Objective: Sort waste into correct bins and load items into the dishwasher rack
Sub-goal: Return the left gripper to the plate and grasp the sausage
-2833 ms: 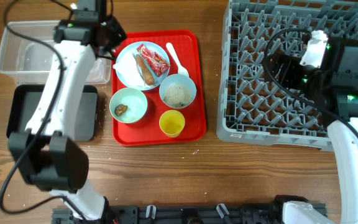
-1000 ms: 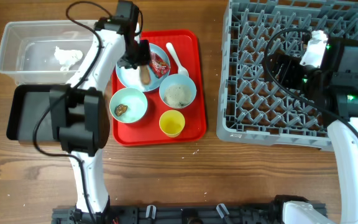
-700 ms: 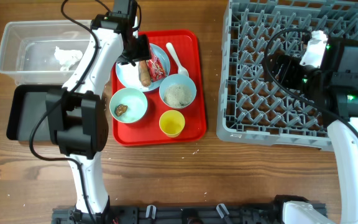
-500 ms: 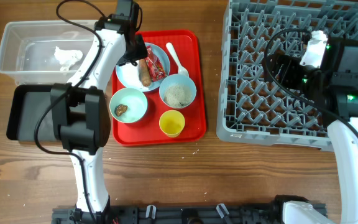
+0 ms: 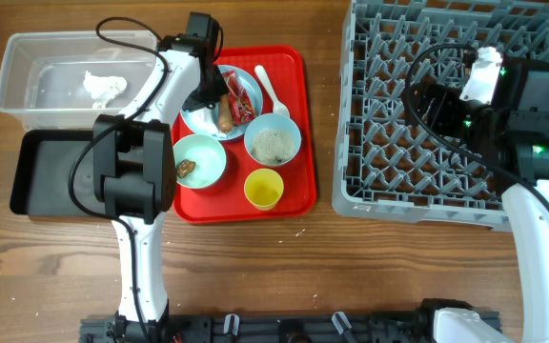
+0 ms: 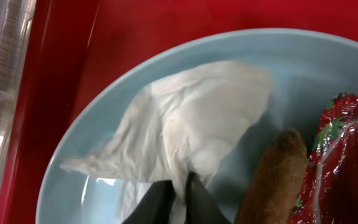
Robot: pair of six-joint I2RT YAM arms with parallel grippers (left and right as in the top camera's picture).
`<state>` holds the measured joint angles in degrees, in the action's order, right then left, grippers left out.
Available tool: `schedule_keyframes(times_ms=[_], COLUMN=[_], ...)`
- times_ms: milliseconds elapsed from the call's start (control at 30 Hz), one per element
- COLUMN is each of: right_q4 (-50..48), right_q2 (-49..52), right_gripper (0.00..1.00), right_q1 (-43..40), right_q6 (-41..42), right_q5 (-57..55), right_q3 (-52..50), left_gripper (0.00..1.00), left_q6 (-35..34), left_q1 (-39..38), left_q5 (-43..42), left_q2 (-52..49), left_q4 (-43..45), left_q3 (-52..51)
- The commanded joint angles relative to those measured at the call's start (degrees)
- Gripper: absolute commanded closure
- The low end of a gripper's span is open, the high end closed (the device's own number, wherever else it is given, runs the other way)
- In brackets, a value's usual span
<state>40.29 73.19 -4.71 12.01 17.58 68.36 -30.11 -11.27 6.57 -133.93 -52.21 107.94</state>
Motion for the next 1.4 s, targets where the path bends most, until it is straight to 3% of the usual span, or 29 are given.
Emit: schedule_keyframes(times_ms=[0, 100, 200, 300, 367, 400, 433, 467, 500, 600, 667, 700, 733, 800, 933, 1000, 1067, 1267, 1367], right_q4=[0.1, 0.0, -0.2, -0.3, -0.2, -0.2, -0.2, -0.1, 0.1, 0.0, 0.0, 0.0, 0.1, 0.2, 0.1, 0.2, 0.5, 0.9, 0.9], right_q2=[0.5, 0.5, 0.5, 0.5, 0.5, 0.5, 0.5, 0.5, 0.5, 0.5, 0.5, 0.5, 0.5, 0.5, 0.5, 0.5, 0.5, 0.5, 0.5], right_gripper=[0.00, 0.00, 0.00, 0.00, 0.00, 0.00, 0.00, 0.00, 0.00, 0.00, 0.00, 0.00, 0.00, 0.00, 0.00, 0.00, 0.00, 0.00, 0.00], right_q1=[0.0, 0.0, 0.0, 0.0, 0.0, 0.0, 0.0, 0.0, 0.0, 0.0, 0.0, 0.0, 0.0, 0.0, 0.0, 0.0, 0.0, 0.0, 0.0], right_q6=[0.6, 0.3, 0.4, 0.4, 0.4, 0.4, 0.4, 0.4, 0.4, 0.4, 0.4, 0.4, 0.4, 0.4, 0.4, 0.4, 0.4, 0.4, 0.4], right_q5=[0.1, 0.1, 0.1, 0.1, 0.1, 0.1, 0.1, 0.1, 0.1, 0.1, 0.1, 0.1, 0.1, 0.1, 0.1, 0.1, 0.1, 0.1, 0.1], right_q3=[0.5, 0.5, 0.5, 0.5, 0.5, 0.5, 0.5, 0.5, 0.5, 0.5, 0.5, 0.5, 0.5, 0.5, 0.5, 0.5, 0.5, 0.5, 0.5], left_gripper=[0.96, 0.96, 0.96, 0.96, 0.89, 0.82, 0.68, 0.26, 0.00, 0.00, 0.00, 0.00, 0.05, 0.10, 0.10, 0.16, 0.24, 0.30, 0.37], left_q6=[-0.3, 1.6, 4.9, 4.8, 4.8, 4.8, 4.8, 4.8, 4.8, 6.1, 11.1, 15.0, 16.5, 16.4, 16.8, 17.7, 17.7, 17.7, 17.7], left_q1=[0.1, 1.6, 3.8, 7.3, 11.1, 12.7, 13.6, 14.6, 15.4, 15.3, 13.7, 10.6, 5.2, 1.6, -2.8, -4.2, -4.3, -2.7, -2.7], left_q5=[0.3, 0.4, 1.2, 6.7, 8.1, 8.1, 8.1, 8.1, 8.1, 6.3, -1.4, -9.3, -10.2, -10.2, -10.2, -9.9, -9.9, -9.9, -8.4], left_q2=[0.9, 8.6, 15.0, 15.3, 12.4, 10.4, 9.1, 7.7, 7.0, 8.5, 11.1, 12.3, 11.8, 10.8, 9.1, 7.9, 7.6, 6.5, 4.9], left_q4=[-2.3, -7.2, -4.3, -3.8, -2.2, -1.7, -1.4, -1.0, -0.9, -1.2, -1.6, -3.4, -8.7, -11.1, -9.5, -7.7, -5.4, 0.0, 1.1], left_q3=[0.9, 10.0, 14.0, 13.7, 12.8, 12.8, 12.8, 12.8, 12.8, 13.5, 13.7, 13.7, 12.4, 9.4, 1.6, -1.8, -4.3, -4.9, -4.9])
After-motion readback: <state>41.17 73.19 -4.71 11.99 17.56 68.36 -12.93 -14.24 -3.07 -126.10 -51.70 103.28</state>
